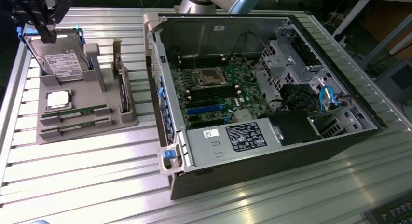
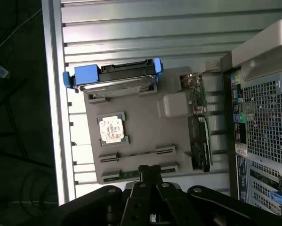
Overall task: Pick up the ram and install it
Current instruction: 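Reach for the ram, then pick up the ram and move it above insertion slot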
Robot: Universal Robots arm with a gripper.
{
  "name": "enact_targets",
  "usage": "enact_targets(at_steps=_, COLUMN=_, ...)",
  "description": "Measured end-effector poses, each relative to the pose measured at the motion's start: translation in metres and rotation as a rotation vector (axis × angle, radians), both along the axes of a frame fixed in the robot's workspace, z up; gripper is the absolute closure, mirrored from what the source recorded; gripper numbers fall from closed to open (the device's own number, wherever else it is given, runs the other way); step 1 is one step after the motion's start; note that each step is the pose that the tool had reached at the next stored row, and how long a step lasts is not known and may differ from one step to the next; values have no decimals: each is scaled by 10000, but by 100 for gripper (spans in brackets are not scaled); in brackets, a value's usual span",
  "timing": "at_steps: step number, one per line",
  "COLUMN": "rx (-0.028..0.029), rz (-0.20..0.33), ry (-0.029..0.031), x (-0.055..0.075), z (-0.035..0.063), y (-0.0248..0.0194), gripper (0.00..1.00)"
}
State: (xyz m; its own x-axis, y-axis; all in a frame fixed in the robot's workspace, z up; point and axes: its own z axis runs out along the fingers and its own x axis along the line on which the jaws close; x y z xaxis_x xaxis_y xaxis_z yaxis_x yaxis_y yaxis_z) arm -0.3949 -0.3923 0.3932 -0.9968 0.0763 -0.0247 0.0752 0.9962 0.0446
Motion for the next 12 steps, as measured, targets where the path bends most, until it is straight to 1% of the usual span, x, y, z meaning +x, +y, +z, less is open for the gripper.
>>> enact_targets(at_steps=2, rx=0, rz=0, ry=0, x=-1, z=-13, y=-1, gripper=89)
enact_targets(at_steps=3, rx=-2, rz=1, ry=3, x=-1, z=-59, y=-1, gripper=89)
enact_targets(at_steps=7, rx=-1, rz=1, ry=5, x=-1, z=-77, y=-1, gripper=89)
enact_targets(at_steps=8, rx=-2, rz=1, ry=7, x=-1, z=-132, y=-2, gripper=89)
enact_targets(at_steps=9, rx=-3, rz=1, ry=8, x=-1, z=-168, y=-2, gripper=89)
enact_targets(at_steps=11, rx=-3, rz=1, ry=9, x=-1, z=-195, y=-2, gripper=89)
enact_targets(at_steps=12, rx=-3, rz=0, ry=9, x=-1, z=-251, y=-3, gripper=89)
